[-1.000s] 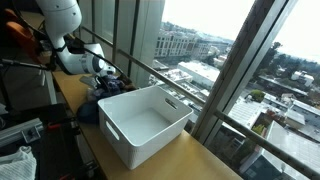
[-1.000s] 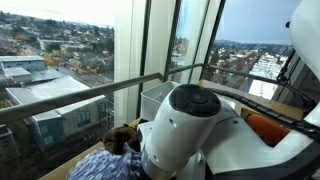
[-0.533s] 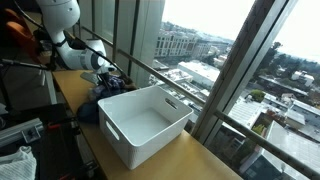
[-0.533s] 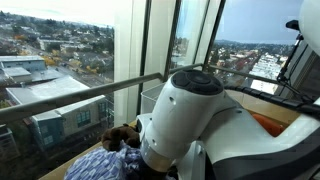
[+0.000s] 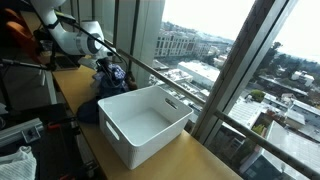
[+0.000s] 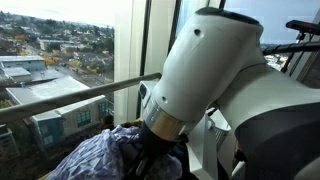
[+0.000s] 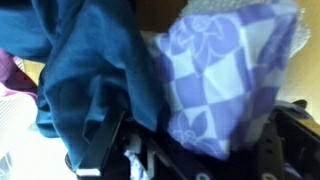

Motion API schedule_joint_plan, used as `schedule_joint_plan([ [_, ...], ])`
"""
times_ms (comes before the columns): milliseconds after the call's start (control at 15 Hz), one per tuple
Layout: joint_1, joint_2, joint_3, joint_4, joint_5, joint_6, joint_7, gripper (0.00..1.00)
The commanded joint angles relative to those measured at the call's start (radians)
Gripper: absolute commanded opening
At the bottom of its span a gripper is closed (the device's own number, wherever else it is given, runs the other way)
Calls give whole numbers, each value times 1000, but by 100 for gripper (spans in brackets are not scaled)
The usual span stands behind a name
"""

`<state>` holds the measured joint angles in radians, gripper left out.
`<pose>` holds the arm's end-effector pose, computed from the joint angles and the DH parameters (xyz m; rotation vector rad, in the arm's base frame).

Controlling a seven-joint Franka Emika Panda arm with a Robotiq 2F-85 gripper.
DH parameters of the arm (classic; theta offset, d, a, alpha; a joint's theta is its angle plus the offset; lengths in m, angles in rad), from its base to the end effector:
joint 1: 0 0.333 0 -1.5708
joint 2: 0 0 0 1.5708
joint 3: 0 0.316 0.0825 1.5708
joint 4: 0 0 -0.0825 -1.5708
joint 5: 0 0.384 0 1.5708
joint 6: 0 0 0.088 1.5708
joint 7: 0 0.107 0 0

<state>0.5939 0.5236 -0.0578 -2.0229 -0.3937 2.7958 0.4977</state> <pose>0.5247 0.3340 0.2097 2.9831 0.6119 0.4780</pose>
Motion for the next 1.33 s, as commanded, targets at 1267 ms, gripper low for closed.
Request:
schedule_joint_plan([
  [1267,-382,-861,247,-138,-90,-598,-7,5],
])
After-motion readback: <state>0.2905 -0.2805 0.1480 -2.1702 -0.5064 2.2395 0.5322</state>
